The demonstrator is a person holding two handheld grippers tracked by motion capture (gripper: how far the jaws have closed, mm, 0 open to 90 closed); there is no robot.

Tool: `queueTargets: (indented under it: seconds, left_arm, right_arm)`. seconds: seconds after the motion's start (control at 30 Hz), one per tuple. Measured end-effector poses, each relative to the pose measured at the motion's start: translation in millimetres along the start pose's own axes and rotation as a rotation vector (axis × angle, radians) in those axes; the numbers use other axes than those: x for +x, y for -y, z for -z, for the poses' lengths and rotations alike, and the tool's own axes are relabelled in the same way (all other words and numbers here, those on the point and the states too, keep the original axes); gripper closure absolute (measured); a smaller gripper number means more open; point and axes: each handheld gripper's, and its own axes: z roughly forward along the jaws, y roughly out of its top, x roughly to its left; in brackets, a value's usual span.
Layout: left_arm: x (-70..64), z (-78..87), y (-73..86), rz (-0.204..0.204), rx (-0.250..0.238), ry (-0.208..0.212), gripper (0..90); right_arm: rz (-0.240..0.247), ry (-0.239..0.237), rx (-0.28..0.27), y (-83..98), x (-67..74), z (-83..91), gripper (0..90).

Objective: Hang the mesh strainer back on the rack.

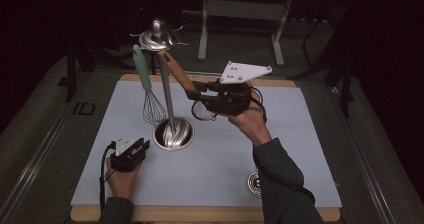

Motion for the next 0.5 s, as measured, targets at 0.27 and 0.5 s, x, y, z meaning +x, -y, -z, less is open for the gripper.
queueTargets:
  seconds: [0.27, 0.5]
  left_arm:
    - [0.0, 0.1, 0.0, -0.001, 0.000, -0.001, 71.8]
    - [0.3, 0.7, 0.2, 0.002, -0.003, -0.003, 71.8]
  right_arm:
    - [-0.006, 0.068, 0.025, 0.4, -1.0, -12.3, 70.8]
    - [0.090, 0.199, 0.072, 4.5, 11.5, -23.4, 70.9]
